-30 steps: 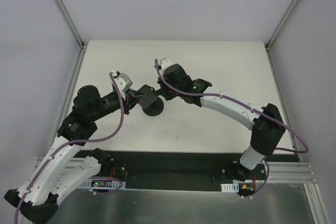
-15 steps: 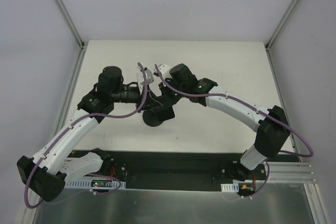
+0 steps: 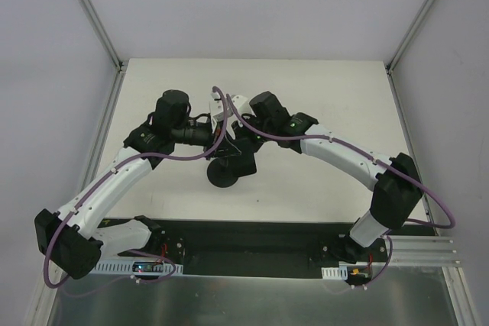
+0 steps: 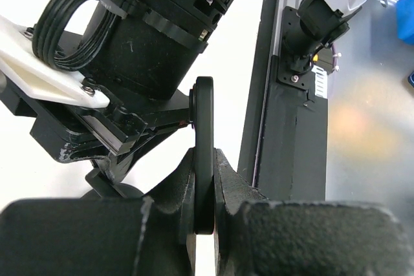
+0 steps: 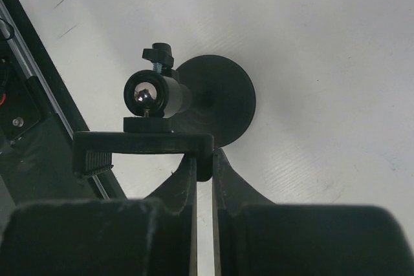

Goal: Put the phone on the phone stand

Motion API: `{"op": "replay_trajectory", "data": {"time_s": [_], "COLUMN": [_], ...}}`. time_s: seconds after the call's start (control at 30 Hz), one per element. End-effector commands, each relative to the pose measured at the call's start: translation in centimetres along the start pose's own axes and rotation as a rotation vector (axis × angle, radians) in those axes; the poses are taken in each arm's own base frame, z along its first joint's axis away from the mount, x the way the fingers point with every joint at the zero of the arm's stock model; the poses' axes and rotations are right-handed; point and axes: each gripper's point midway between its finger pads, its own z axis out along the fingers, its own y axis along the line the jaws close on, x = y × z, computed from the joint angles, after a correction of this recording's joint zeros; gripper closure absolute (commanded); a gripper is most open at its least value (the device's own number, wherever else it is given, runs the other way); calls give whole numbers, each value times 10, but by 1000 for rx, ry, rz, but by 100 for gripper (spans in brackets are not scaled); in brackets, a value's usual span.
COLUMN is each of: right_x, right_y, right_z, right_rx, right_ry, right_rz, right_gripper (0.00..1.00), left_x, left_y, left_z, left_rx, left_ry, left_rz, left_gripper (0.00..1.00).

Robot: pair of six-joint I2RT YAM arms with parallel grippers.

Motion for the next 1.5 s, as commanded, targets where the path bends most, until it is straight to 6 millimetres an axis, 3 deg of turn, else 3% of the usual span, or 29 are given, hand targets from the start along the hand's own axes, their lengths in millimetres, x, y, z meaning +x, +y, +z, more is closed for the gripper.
{"op": "replay_trajectory", "data": {"time_s": [0.0, 0.43, 0.6, 0.87, 0.97, 1.07, 1.13, 1.47], "right_x": [-25, -15, -17, -17, -17, -16, -10, -15], "right_y": [32, 52, 51, 56, 59, 67, 67, 66], "right_z": [-14, -19, -19, -20, -23, -26, -27, -28], "right_rx": [-167, -307, -295, -330, -342, -398, -409, -431], "right_ry": [-95, -58, -60, -63, -55, -50, -25, 3], "right_rz": [-40, -97, -87, -88, -95, -128, -135, -178], "right_gripper": [99, 99, 99, 99, 99, 99, 99, 99], "left_x": [-22, -8, -1, 5, 4, 3, 5, 24], "left_y": [22, 26, 47, 60, 57, 31, 27, 42], "left_z": [-1, -2, -7, -17, -21, -14, -10, -16], "left_rx": [-62, -53, -180, -262, -240, -82, -36, -131], "left_ry": [-23, 0, 5, 6, -7, -27, -6, 89], "left_rz": [86, 166, 242, 304, 303, 281, 246, 242], "left_gripper": [100, 100, 100, 100, 100, 100, 100, 100]}}
